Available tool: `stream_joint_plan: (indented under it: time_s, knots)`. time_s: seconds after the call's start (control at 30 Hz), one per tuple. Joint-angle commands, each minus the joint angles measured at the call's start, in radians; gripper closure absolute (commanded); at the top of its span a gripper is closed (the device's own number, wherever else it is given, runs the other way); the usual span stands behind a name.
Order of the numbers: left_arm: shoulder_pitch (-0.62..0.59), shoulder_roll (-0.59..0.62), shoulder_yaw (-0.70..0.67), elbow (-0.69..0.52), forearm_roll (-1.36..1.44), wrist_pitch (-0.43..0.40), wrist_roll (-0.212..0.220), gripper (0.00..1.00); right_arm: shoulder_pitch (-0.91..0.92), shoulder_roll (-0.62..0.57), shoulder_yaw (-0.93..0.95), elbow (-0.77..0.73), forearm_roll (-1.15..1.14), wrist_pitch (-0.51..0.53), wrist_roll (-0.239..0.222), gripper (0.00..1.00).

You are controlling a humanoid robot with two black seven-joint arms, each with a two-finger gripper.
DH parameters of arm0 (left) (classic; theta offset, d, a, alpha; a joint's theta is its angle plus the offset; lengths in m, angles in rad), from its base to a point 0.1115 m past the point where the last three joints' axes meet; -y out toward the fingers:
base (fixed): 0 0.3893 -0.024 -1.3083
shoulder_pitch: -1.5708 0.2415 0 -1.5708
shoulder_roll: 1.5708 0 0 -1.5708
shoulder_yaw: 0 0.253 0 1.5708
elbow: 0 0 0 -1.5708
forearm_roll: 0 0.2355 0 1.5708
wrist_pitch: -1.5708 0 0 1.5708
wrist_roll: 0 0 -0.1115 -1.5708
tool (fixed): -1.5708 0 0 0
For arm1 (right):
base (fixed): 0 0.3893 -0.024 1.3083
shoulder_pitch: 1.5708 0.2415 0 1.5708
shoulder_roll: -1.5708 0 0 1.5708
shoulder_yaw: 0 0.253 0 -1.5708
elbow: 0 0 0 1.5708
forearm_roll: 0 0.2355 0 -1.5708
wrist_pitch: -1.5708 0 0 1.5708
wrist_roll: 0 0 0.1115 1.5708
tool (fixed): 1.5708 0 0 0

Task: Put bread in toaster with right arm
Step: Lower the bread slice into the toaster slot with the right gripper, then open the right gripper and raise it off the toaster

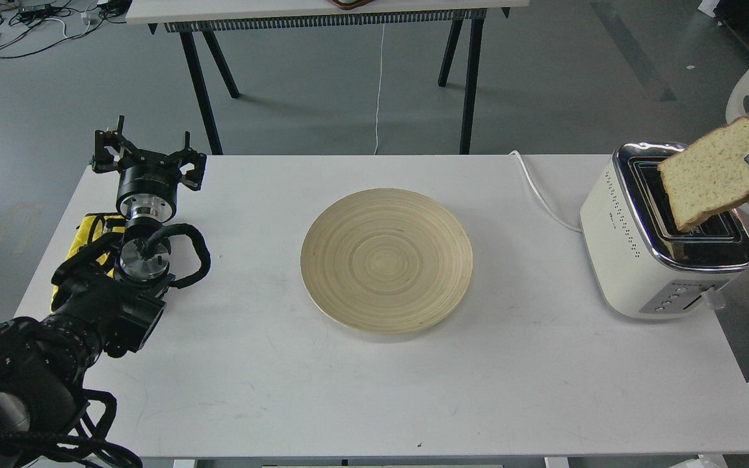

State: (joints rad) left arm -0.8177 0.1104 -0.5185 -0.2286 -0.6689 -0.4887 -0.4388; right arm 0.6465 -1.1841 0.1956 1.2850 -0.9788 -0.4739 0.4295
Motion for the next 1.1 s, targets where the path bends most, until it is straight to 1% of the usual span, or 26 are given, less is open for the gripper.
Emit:
stream_joint_plan:
  time_s: [0.0, 0.27, 0.5, 0.57, 0.6, 0.63, 0.7, 0.73, 0.77, 0.87, 0.97, 1.07]
  knots:
    - [0.0, 0.0, 0.0, 0.0, 0.0, 0.0, 0.0, 0.0, 0.001, 0.023, -0.001, -0.022, 0.0, 0.0, 0.0, 0.99]
    - [0.0, 0.0, 0.0, 0.0, 0.0, 0.0, 0.0, 0.0, -0.004, 0.064, -0.002, -0.055, -0.004, 0.0, 0.0, 0.99]
    - [0.0, 0.0, 0.0, 0.0, 0.0, 0.0, 0.0, 0.0, -0.004, 0.109, -0.002, -0.096, -0.017, 0.0, 0.0, 0.93]
    - [0.0, 0.0, 0.0, 0.0, 0.0, 0.0, 0.0, 0.0, -0.005, 0.13, -0.004, -0.105, -0.018, 0.0, 0.0, 0.89]
    - [0.0, 0.0, 0.0, 0.0, 0.0, 0.0, 0.0, 0.0, -0.005, 0.139, -0.002, -0.111, -0.018, 0.0, 0.0, 0.86]
    - [0.0, 0.0, 0.0, 0.0, 0.0, 0.0, 0.0, 0.0, -0.005, 0.147, -0.004, -0.113, -0.018, 0.0, 0.0, 0.8]
    - [0.0, 0.0, 0.0, 0.0, 0.0, 0.0, 0.0, 0.0, -0.008, 0.158, -0.004, -0.111, -0.023, 0.0, 0.0, 0.56]
    - [0.0, 0.0, 0.0, 0.0, 0.0, 0.0, 0.0, 0.0, -0.01, 0.164, -0.007, -0.111, -0.03, 0.0, 0.0, 0.4]
    - [0.0, 0.0, 0.0, 0.0, 0.0, 0.0, 0.0, 0.0, -0.01, 0.167, -0.016, -0.111, -0.035, -0.002, 0.0, 0.26]
    - [0.0, 0.0, 0.0, 0.0, 0.0, 0.0, 0.0, 0.0, -0.007, 0.176, -0.034, -0.11, -0.034, -0.002, 0.0, 0.21]
    - [0.0, 0.0, 0.0, 0.0, 0.0, 0.0, 0.0, 0.0, -0.007, 0.182, -0.035, -0.111, -0.026, -0.002, 0.0, 0.02]
    - [0.0, 0.0, 0.0, 0.0, 0.0, 0.0, 0.0, 0.0, 0.009, 0.184, -0.022, -0.102, -0.02, 0.001, -0.006, 0.01]
